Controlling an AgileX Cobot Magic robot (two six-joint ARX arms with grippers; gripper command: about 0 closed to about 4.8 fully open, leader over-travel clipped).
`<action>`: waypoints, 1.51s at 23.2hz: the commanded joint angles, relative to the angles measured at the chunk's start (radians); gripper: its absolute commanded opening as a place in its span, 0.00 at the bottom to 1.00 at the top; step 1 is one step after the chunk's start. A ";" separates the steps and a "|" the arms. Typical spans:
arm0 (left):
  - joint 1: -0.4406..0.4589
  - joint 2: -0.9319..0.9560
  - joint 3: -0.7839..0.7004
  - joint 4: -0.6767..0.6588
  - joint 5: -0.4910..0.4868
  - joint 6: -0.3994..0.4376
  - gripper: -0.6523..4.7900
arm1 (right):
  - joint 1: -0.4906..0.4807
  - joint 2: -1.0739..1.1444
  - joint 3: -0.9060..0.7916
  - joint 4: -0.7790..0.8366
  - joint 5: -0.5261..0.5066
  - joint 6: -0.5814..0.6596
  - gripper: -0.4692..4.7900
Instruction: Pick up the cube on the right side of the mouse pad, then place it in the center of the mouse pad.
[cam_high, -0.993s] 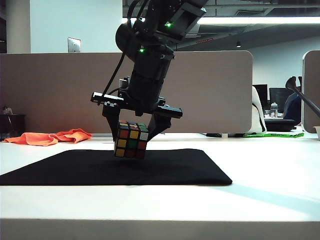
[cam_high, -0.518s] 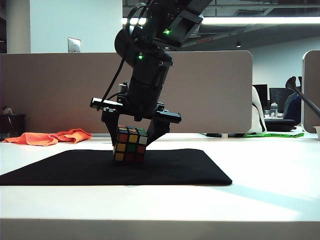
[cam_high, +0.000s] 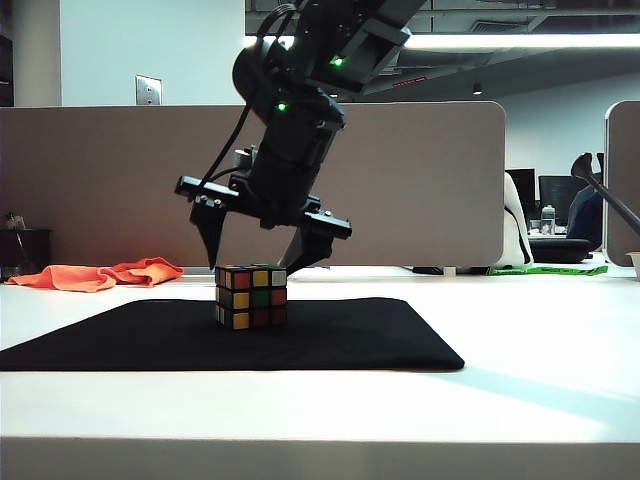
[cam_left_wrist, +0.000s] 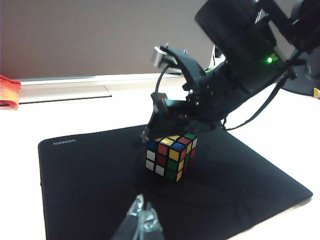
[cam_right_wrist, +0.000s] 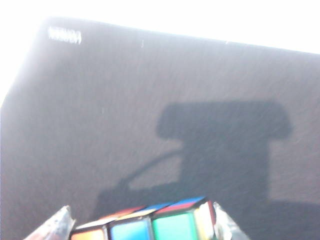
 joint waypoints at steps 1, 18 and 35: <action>0.001 0.001 0.005 0.006 0.000 0.000 0.11 | -0.019 -0.050 0.004 0.005 0.021 -0.018 0.81; 0.001 0.001 0.005 0.006 -0.126 -0.017 0.11 | -0.236 -0.324 0.002 0.006 0.090 -0.335 0.08; 0.001 0.001 0.005 -0.016 -0.153 0.031 0.11 | -0.465 -0.767 -0.405 0.165 0.007 -0.460 0.08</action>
